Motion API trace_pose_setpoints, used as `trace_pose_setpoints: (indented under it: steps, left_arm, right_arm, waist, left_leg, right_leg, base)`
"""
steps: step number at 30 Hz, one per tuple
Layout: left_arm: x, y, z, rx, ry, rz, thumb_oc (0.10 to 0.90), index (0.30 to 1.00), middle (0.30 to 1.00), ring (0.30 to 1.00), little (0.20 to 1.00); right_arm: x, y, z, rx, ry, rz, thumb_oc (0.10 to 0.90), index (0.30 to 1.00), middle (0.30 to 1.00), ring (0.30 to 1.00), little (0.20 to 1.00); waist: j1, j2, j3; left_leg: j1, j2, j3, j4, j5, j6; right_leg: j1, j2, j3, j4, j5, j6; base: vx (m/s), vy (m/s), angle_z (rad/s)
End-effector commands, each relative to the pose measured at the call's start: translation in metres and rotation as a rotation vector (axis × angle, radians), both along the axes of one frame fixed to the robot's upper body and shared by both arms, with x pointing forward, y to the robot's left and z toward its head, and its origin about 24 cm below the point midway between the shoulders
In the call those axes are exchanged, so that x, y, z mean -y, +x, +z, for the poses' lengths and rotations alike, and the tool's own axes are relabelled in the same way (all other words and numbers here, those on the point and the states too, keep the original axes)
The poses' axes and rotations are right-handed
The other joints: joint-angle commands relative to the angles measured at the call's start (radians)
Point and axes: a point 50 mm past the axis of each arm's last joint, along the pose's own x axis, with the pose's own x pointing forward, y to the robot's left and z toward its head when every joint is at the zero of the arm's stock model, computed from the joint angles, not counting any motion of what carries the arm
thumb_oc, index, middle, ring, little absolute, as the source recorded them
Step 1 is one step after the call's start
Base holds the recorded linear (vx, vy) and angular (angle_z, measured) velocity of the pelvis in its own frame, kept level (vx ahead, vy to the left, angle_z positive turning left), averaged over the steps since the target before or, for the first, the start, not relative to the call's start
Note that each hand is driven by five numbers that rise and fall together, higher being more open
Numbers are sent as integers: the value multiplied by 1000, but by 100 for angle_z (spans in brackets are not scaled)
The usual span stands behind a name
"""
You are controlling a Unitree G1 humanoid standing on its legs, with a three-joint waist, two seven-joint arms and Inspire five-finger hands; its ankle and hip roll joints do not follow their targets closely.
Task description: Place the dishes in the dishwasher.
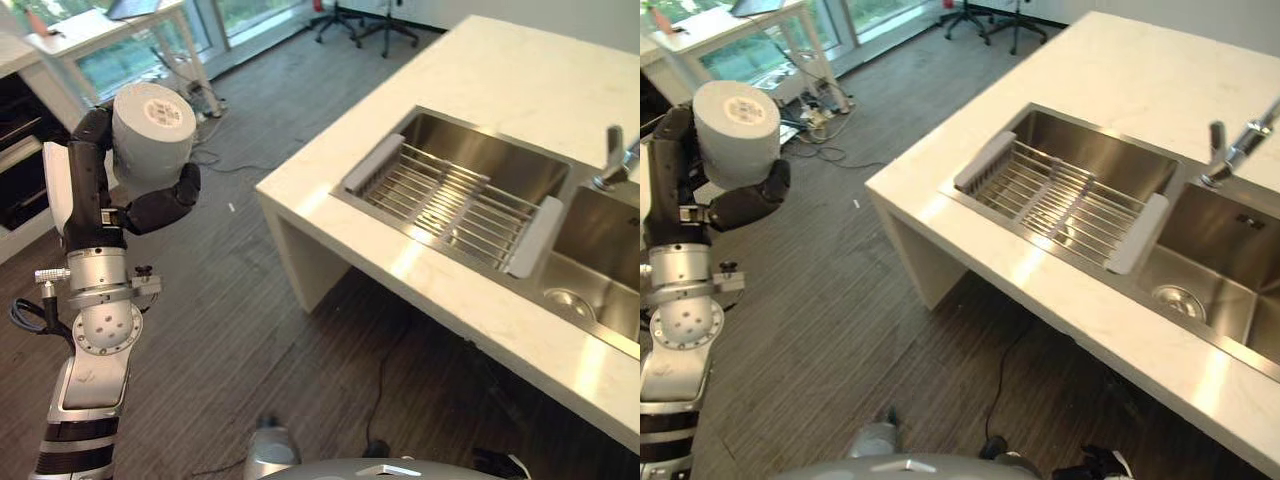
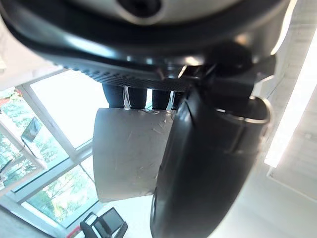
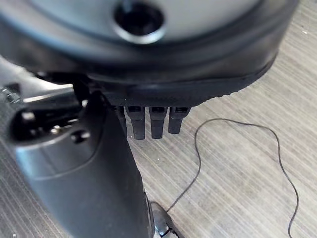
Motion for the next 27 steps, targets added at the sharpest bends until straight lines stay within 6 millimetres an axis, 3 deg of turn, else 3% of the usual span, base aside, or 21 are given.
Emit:
trace_pose_setpoints:
  steps: [1, 3, 4, 5, 6, 7, 8, 9, 10, 11, 12, 13, 14, 17, 19, 21, 23, 27]
  left_arm:
    - [-1, -17, 53, 319, -21, -57, 400, 300, 300, 300, 300]
    - [0, -19, 49, 288, 7, -55, 400, 300, 300, 300, 300]
    - [3, -20, 47, 271, 20, -70, 400, 300, 300, 300, 300]
    - [3, -21, 47, 269, 20, -71, 400, 300, 300, 300, 300]
    - [4, -19, 44, 248, 38, -72, 400, 300, 300, 300, 300]
    - [4, -18, 45, 247, 39, -74, 400, 300, 300, 300, 300]
    - [9, -18, 47, 250, 49, -103, 400, 300, 300, 300, 300]
    - [9, -17, 47, 250, 52, -104, 400, 300, 300, 300, 300]
    - [19, -8, 52, 250, 89, -155, 400, 300, 300, 300, 300]
    - [19, -8, 52, 253, 90, -155, 400, 300, 300, 300, 300]
    - [25, -4, 52, 247, 100, -181, 400, 300, 300, 300, 300]
    - [32, 1, 52, 235, 112, -216, 400, 300, 300, 300, 300]
    - [43, 6, 53, 232, 135, -259, 400, 300, 300, 300, 300]
    - [49, 10, 55, 236, 138, -285, 400, 300, 300, 300, 300]
    - [67, 21, 47, 199, 104, -368, 400, 300, 300, 300, 300]
    - [68, 21, 42, 178, 97, -379, 400, 300, 300, 300, 300]
    - [65, 19, 36, 146, 102, -378, 400, 300, 300, 300, 300]
    - [62, 20, 29, 114, 78, -376, 400, 300, 300, 300, 300]
  right_arm:
    - [-23, -10, -8, -9, 97, -18, 800, 900, 900, 900, 900]
    - [-25, -17, -9, -25, 109, -34, 800, 900, 900, 900, 900]
    - [-27, -17, -10, -28, 115, -33, 800, 900, 900, 900, 900]
    - [-27, -17, -10, -29, 115, -33, 800, 900, 900, 900, 900]
    - [-27, -16, -10, -35, 118, -21, 800, 900, 900, 900, 900]
    - [-27, -16, -10, -35, 119, -23, 800, 900, 900, 900, 900]
    - [-40, -14, -12, -11, 159, -6, 800, 900, 900, 900, 900]
    - [-41, -14, -12, -11, 162, -6, 800, 900, 900, 900, 900]
    - [-49, 2, -11, 43, 195, 21, 800, 900, 900, 900, 900]
    - [-50, 3, -11, 45, 195, 20, 800, 900, 900, 900, 900]
    - [-50, 8, -11, 60, 199, 19, 800, 900, 900, 900, 900]
    - [-52, 11, -11, 74, 208, 8, 800, 900, 900, 900, 900]
    - [-54, 23, -8, 120, 215, 17, 800, 900, 900, 900, 900]
    - [-56, 32, -6, 144, 221, 59, 800, 900, 900, 900, 900]
    - [-53, 35, -5, 146, 207, 75, 800, 900, 900, 900, 900]
    - [-50, 32, -5, 140, 202, 53, 800, 900, 900, 900, 900]
    - [-49, 25, -7, 111, 203, 22, 800, 900, 900, 900, 900]
    - [-53, 25, -9, 108, 205, 15, 800, 900, 900, 900, 900]
  waist:
    - [-20, 31, -59]
    - [-13, 30, -70]
    - [-13, 29, -76]
    - [-14, 27, -76]
    - [9, 8, -75]
    - [6, 3, -74]
    - [9, -19, -55]
    - [7, -24, -54]
    - [-32, -39, -31]
    - [-31, -42, -32]
    - [-42, -37, -34]
    - [-55, -34, -37]
    - [-59, -44, -27]
    - [-64, -48, -22]
    - [-91, -55, 2]
    - [-90, -61, 8]
    - [-68, -74, -6]
    - [-59, -76, -31]
  left_leg:
    - [-9, 31, 77, -130, 106, 26]
    - [-12, 21, 121, -135, 53, 28]
    - [-17, 0, 113, -124, 9, 40]
    - [-20, -5, 111, -116, 1, 44]
    - [-51, -55, 62, -61, -74, 69]
    - [-57, -64, 56, -50, -83, 75]
    - [-81, -126, 3, -16, -131, 122]
    - [-85, -131, -1, -10, -135, 126]
    - [-101, -217, -88, -20, -128, 178]
    - [-107, -221, -87, -21, -120, 180]
    - [-102, -250, -127, -36, -116, 198]
    - [-99, -285, -191, -43, -112, 220]
    - [-97, -346, -271, -42, -101, 243]
    - [-87, -372, -322, -50, -107, 254]
    - [-75, -421, -423, -32, -95, 257]
    - [-69, -427, -440, -32, -94, 253]
    - [-63, -423, -449, -51, -101, 249]
    - [-58, -418, -480, -79, -93, 236]
  right_leg:
    - [6, -119, 86, -94, 101, 224]
    - [3, -164, 46, -95, 142, 251]
    - [6, -182, 50, -95, 154, 262]
    - [7, -187, 49, -95, 156, 266]
    - [16, -244, 42, -91, 194, 284]
    - [19, -253, 37, -92, 198, 289]
    - [15, -282, 77, -33, 194, 281]
    - [13, -289, 76, -24, 190, 283]
    - [-46, -257, 307, 74, 190, 248]
    - [-54, -261, 309, 76, 193, 246]
    - [-76, -208, 421, 110, 147, 237]
    - [-90, -122, 530, 141, 73, 215]
    - [-91, -39, 590, 142, 39, 200]
    - [-91, -11, 597, 113, 26, 186]
    - [-157, 46, 724, 138, 46, 209]
    - [-150, 43, 715, 133, 53, 202]
    - [-97, 19, 663, 75, 49, 195]
    - [-59, 13, 635, 14, 55, 200]
  base:
    - [-200, 381, 123]
    - [-204, 459, 137]
    - [-120, 360, 109]
    - [-161, 575, 127]
    - [-129, 454, 123]
    - [-213, 660, 104]
    - [-81, 248, 64]
    - [-153, 514, 94]
    - [-90, 300, 129]
    - [-40, 435, 200]
    - [117, 272, 209]
    - [205, 446, 168]
    - [185, 297, 112]
    - [111, 134, 185]
    - [100, 97, 169]
    - [70, 8, 216]
    - [88, -90, 183]
    - [108, -90, 21]
